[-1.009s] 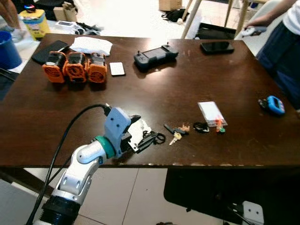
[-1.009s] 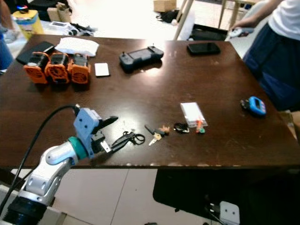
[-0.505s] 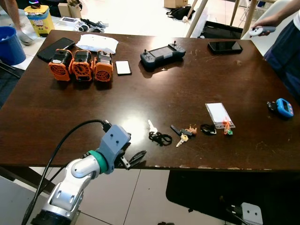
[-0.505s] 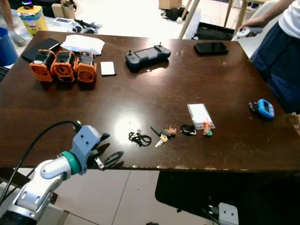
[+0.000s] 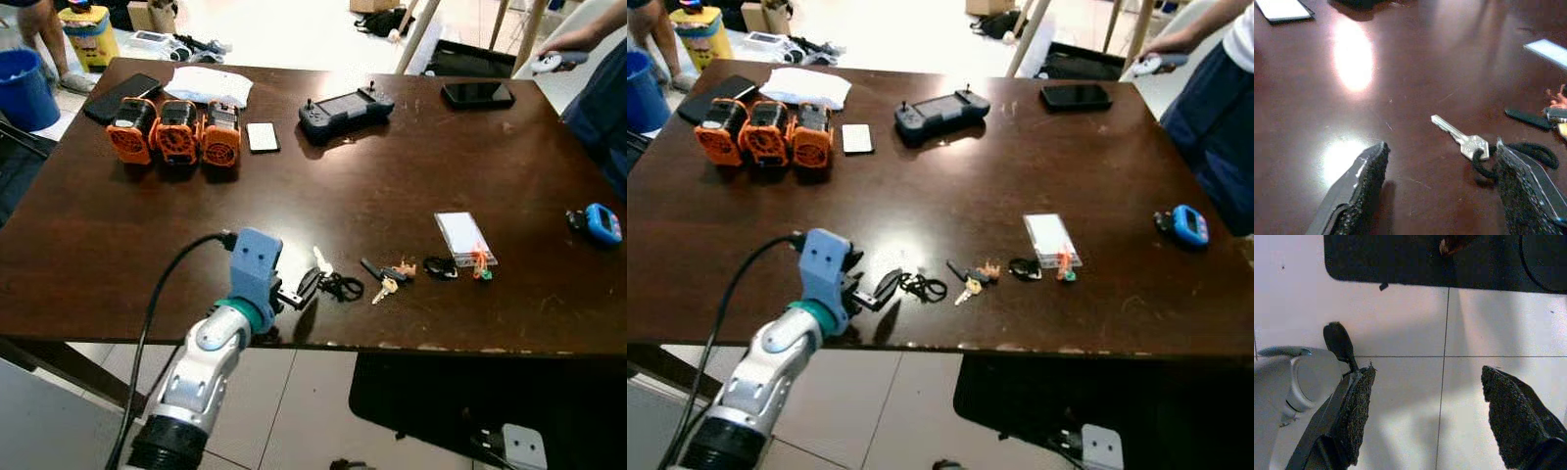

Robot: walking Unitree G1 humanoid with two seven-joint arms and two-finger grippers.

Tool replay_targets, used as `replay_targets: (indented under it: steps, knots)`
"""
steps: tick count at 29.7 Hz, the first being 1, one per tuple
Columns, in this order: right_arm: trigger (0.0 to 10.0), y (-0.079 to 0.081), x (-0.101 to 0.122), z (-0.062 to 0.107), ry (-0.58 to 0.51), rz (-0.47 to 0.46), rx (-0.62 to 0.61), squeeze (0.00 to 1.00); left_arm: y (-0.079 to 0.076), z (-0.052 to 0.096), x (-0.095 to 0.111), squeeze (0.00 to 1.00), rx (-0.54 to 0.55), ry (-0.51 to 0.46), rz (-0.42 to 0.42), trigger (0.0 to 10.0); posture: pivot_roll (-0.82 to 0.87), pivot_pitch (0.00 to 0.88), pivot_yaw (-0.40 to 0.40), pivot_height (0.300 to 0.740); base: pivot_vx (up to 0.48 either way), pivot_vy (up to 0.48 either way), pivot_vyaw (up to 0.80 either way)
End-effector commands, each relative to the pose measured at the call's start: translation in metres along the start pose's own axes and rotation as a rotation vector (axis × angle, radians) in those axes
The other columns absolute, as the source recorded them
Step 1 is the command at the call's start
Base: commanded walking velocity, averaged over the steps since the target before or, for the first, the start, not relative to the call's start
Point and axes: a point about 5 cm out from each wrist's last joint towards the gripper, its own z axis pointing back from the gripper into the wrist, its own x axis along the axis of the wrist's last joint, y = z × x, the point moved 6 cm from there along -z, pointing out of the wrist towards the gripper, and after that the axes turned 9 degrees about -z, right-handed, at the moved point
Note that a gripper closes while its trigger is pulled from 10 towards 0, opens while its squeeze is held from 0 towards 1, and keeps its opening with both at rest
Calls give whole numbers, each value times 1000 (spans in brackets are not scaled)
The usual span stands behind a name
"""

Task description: Hang keys on a hook

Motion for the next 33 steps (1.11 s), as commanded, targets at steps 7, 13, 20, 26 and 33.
replay_targets:
  steps: [7,13,20,26,33]
  knots:
    - [10000,-7,-13,3,33,6,-18,0,-20,4,-17,0,-65,56,-67,10000,1,156,51,740,0,0,0]
    - [10000,-10,-19,5,43,2,-25,0,-22,6,-22,0,-69,66,-53,10000,-3,160,56,740,0,0,0]
    - [10000,-11,-19,5,44,8,-25,0,-33,0,-12,0,-76,51,57,10000,-2,165,52,740,0,0,0]
    - [10000,-12,-21,5,48,22,-23,0,-44,-3,-9,0,-108,37,101,10000,-1,174,48,740,0,0,0]
    - [10000,-14,-26,7,57,52,-14,0,-58,-8,1,0,-140,10,114,10000,-6,235,45,740,0,0,0]
